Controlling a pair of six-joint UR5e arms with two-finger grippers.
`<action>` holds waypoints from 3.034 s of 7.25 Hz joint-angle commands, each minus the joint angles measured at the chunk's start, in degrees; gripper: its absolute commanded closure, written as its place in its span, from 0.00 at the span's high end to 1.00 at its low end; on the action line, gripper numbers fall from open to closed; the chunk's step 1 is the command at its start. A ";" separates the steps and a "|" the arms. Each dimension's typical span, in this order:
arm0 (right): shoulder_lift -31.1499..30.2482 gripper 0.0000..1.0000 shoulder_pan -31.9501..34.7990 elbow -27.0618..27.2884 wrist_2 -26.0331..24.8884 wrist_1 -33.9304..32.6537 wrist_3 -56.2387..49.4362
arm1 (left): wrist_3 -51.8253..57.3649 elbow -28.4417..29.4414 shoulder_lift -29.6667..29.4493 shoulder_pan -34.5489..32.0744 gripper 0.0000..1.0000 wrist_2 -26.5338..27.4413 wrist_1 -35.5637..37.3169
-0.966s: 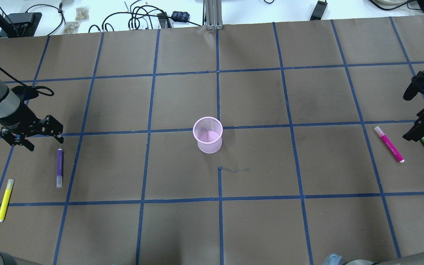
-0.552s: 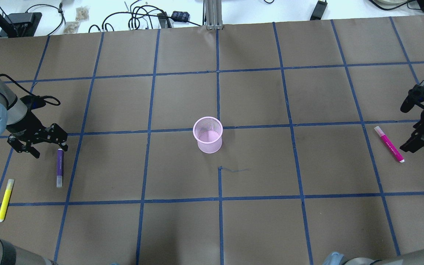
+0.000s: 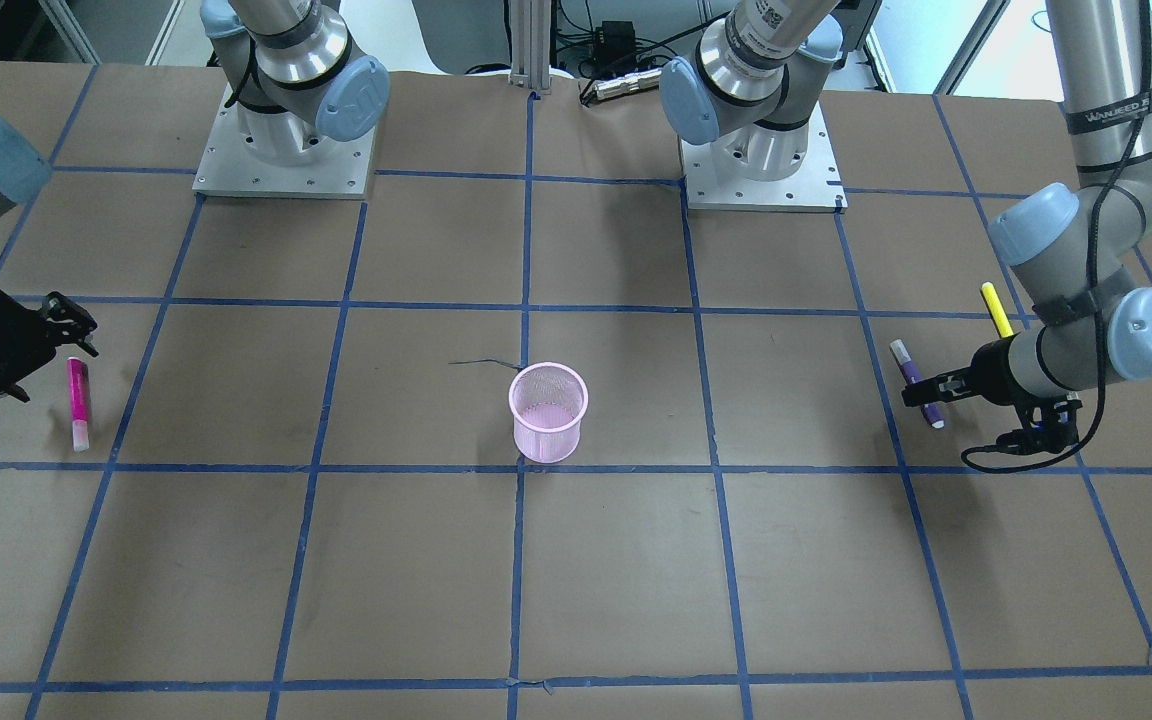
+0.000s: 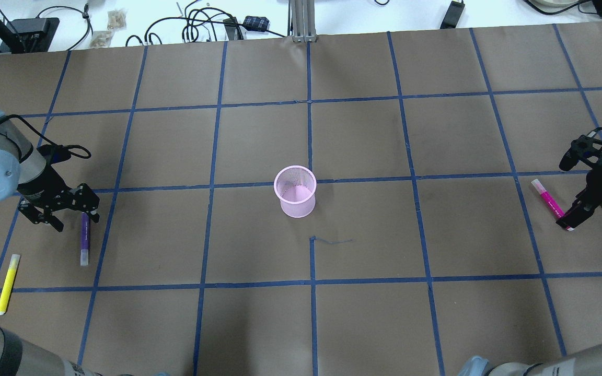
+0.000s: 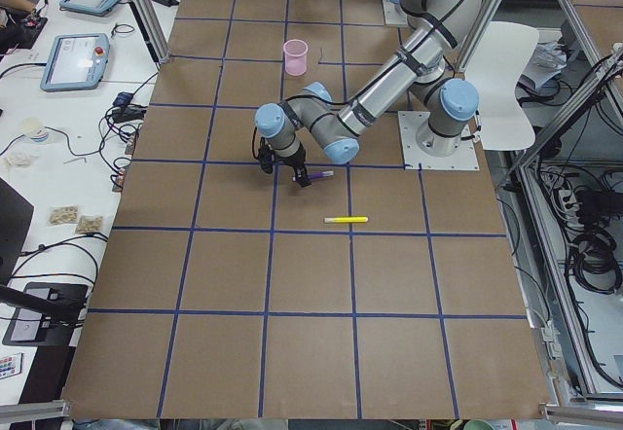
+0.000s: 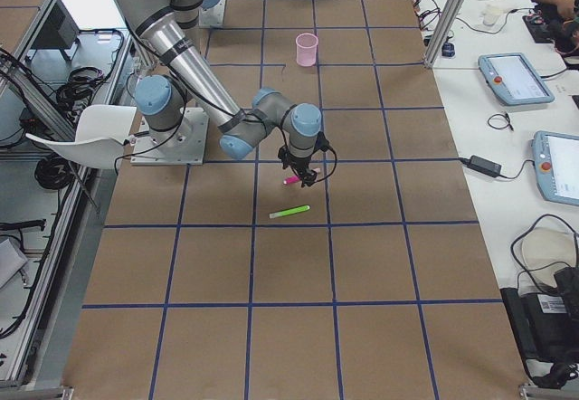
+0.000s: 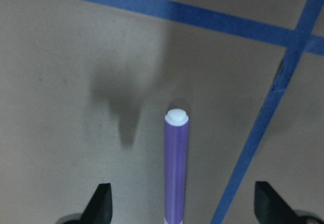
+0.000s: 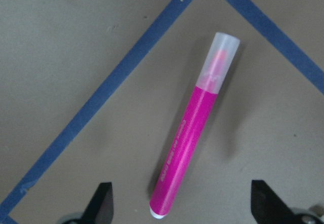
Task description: Insert purple and pink pens into pink cup
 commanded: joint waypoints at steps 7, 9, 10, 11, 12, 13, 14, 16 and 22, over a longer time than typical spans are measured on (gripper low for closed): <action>0.66 0.40 -0.01 1.49 -0.24 -0.23 0.89 | -0.19 0.25 -1.89 0.03 0.07 -0.02 0.41; 0.57 0.12 -0.01 1.32 -0.59 -0.31 0.89 | -0.19 0.34 -1.80 0.03 0.00 -0.02 0.41; 0.40 0.00 -0.01 1.23 -2.77 -0.31 0.89 | -0.19 0.43 -1.37 0.03 0.00 -0.02 0.41; -0.13 0.00 -0.01 0.71 -3.14 0.03 0.98 | -0.54 2.08 -0.49 -0.58 0.00 0.24 0.23; -2.05 0.00 -0.01 0.18 -5.67 0.56 0.89 | -1.68 5.14 0.04 -1.28 0.00 -0.01 -3.16; -5.90 0.00 0.78 -1.13 -7.26 1.70 1.33 | -3.69 5.78 0.74 -1.55 0.00 -0.89 -7.20; -8.80 0.00 2.18 -3.06 -6.67 7.71 2.55 | -4.41 5.79 1.88 -1.64 0.00 -3.68 -7.94; -11.37 0.00 11.19 -10.68 -10.32 18.17 3.18 | -8.34 5.70 4.16 -5.39 0.00 -4.50 -8.38; -9.37 0.00 47.40 -18.28 -15.18 27.02 24.34 | -13.90 5.00 7.69 -8.93 0.00 -7.66 -10.93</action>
